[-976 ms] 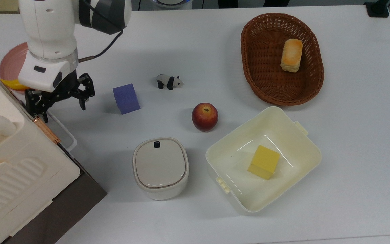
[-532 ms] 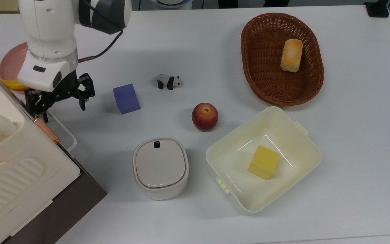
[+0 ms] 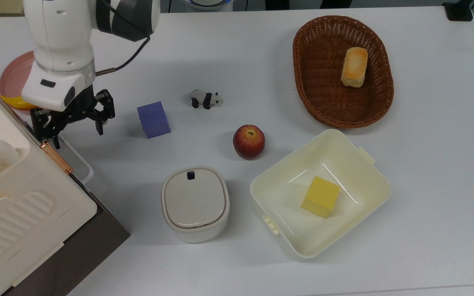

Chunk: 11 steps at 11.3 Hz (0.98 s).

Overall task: Slide open the drawer
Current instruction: 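Lower the gripper and align its fingers with the drawer handle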

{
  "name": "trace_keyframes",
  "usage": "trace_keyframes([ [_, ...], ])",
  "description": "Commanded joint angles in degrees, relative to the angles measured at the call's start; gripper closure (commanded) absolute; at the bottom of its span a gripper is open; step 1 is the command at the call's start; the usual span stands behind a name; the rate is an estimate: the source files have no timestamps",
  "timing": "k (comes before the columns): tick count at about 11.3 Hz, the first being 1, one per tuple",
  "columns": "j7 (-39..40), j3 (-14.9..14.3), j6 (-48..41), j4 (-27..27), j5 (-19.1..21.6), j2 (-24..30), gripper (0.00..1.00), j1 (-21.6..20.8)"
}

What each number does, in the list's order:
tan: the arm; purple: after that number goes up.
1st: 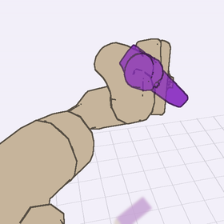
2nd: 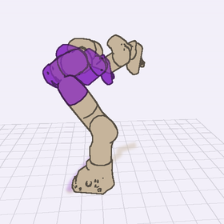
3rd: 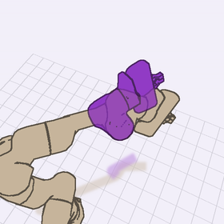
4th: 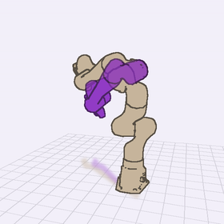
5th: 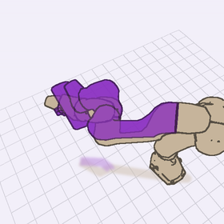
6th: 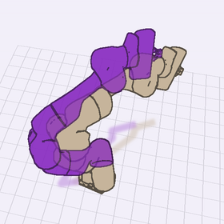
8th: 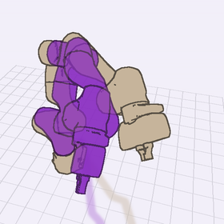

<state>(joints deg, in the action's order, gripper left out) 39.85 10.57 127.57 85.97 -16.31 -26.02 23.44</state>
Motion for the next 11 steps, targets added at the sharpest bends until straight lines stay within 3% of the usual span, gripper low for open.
trace_keyframes([
  [1, -7.2, -0.7, 0.0, -1.8, -2.0, -0.3, 0.14, -1.4],
  [9, -7.2, -0.7, 0.2, -1.6, -5.1, -1.0, 0.14, -1.6],
  [10, -7.1, -0.7, 0.2, -1.6, -5.2, -1.0, 0.2, -1.6],
  [11, -7.1, -0.6, 0.2, -1.6, -5.2, -1.0, 0.38, -1.6],
])
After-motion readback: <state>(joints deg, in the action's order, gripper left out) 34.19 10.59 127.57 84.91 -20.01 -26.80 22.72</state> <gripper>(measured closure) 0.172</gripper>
